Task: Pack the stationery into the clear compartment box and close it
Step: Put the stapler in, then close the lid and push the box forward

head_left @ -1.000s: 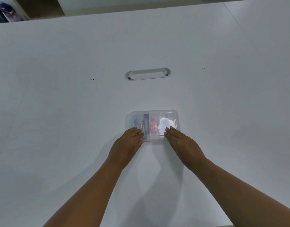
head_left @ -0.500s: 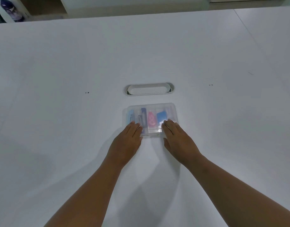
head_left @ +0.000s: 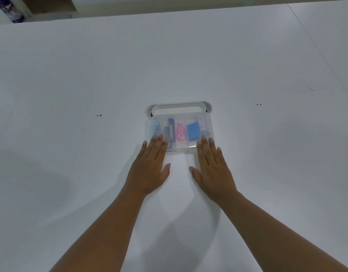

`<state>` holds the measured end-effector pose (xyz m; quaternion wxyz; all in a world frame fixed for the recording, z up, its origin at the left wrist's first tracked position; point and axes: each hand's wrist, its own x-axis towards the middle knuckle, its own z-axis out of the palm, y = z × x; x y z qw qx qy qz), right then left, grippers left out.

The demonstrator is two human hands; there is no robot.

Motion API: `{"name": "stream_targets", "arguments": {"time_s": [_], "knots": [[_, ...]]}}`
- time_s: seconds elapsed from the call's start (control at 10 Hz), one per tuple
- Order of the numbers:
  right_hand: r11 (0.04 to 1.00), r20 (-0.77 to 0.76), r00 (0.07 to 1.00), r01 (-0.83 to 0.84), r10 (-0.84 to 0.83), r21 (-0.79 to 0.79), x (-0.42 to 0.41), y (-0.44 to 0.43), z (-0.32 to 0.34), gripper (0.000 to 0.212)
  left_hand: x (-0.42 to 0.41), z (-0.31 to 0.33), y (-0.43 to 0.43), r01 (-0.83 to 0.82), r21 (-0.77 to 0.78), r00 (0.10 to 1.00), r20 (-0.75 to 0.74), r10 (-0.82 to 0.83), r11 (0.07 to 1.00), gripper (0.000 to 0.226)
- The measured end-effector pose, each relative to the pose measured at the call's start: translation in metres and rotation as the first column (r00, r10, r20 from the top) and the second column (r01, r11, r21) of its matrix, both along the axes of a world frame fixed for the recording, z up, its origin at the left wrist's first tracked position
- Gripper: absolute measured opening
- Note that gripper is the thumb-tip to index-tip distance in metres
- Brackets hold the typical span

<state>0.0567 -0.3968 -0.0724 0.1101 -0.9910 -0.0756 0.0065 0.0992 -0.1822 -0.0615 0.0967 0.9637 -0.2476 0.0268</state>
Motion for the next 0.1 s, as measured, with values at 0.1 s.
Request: {"name": "stream_targets", "arguments": {"time_s": [0.1], "knots": [[0.988, -0.045, 0.990, 0.137, -0.134, 0.075, -0.0351, -0.0038, -0.0023, 0.075, -0.0312, -0.0022, 0.0024, -0.185, -0.030, 0.982, -0.040, 0.184, 0.982, 0.078]]}}
